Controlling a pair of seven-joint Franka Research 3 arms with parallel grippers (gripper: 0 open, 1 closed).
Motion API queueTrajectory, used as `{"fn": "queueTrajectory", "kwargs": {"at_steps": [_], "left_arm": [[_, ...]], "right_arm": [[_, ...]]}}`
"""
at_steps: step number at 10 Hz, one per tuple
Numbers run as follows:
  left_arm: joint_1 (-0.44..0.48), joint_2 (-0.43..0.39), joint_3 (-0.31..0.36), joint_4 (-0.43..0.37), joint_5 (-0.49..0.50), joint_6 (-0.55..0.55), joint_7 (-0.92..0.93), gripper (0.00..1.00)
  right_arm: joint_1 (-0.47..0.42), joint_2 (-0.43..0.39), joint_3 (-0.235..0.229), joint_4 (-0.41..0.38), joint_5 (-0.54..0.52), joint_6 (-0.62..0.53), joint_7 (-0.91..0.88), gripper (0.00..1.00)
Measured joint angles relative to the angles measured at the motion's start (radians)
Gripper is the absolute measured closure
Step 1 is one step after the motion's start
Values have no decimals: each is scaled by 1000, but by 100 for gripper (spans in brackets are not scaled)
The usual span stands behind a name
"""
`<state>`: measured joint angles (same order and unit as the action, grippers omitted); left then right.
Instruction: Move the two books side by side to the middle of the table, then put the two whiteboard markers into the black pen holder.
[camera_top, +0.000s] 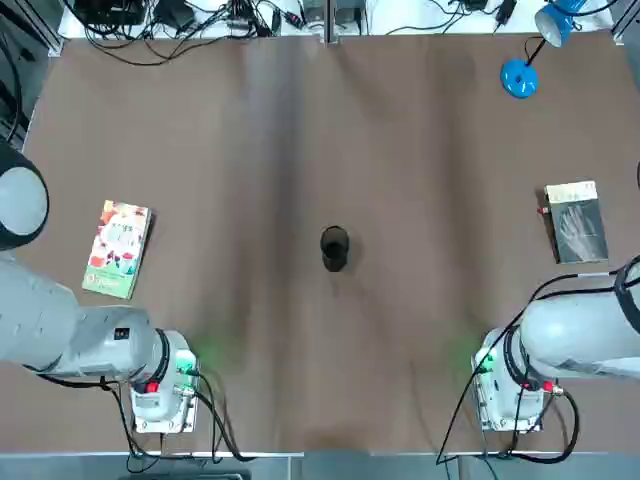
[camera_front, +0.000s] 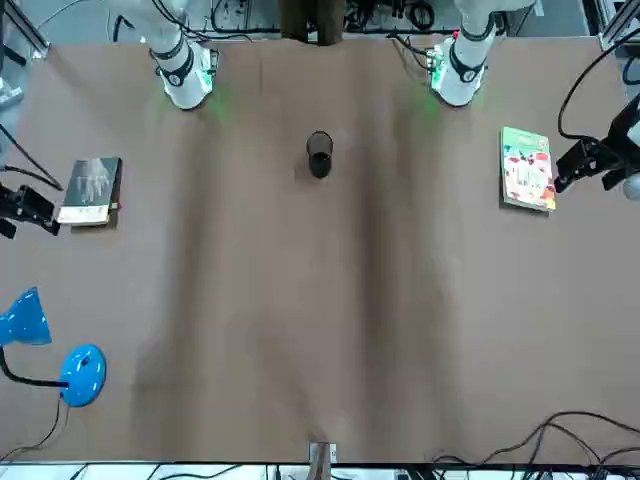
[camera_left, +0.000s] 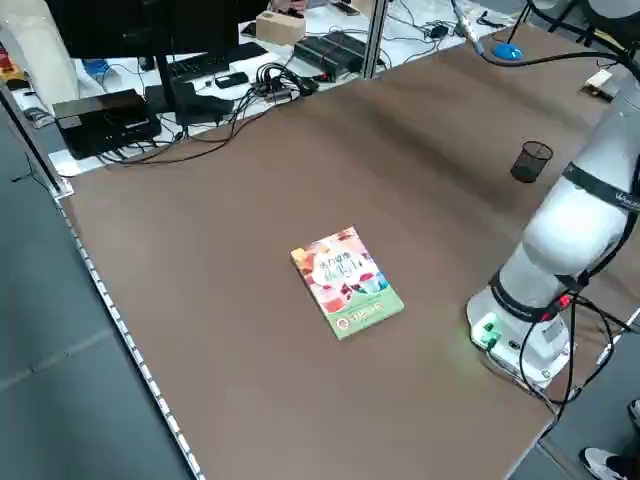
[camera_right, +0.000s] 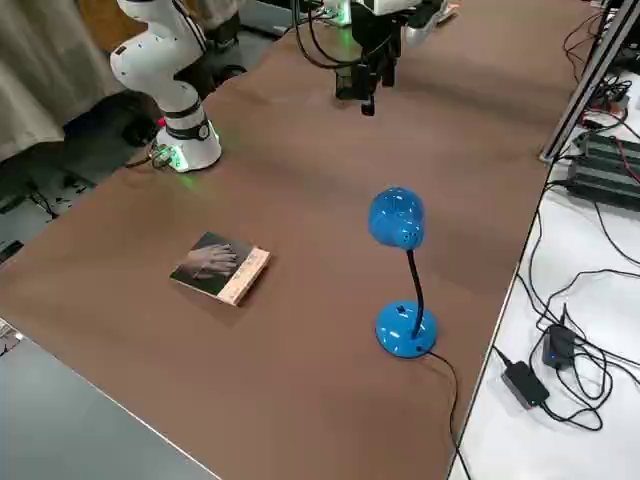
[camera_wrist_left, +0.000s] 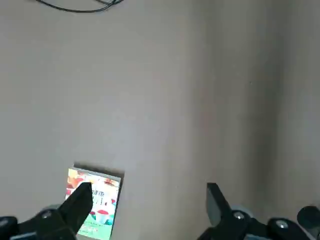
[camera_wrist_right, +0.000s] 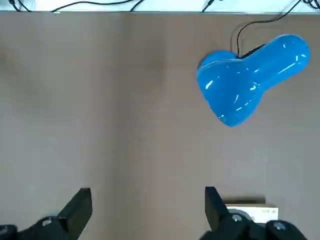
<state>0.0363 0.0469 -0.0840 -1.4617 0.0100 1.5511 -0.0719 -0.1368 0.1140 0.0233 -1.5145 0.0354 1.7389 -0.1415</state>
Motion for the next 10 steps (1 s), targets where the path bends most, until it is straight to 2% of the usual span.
{"fn": "queueTrajectory", "kwargs": {"at_steps": [3,5,7,10], "left_arm": [[0,0,0,0,0,0,1,0],[-1,0,30,-6,-12,-12,2,4],[-1,2,130,-31,-109,-31,19,5],[2,-2,319,-144,-219,-29,207,8]], "right_arm": [[-21,0,-2,0,0,0,0,0],[-32,3,-2,-2,0,-11,0,0],[-32,32,0,-17,0,-93,0,0],[-73,118,-3,-24,0,-108,-10,0]]}}
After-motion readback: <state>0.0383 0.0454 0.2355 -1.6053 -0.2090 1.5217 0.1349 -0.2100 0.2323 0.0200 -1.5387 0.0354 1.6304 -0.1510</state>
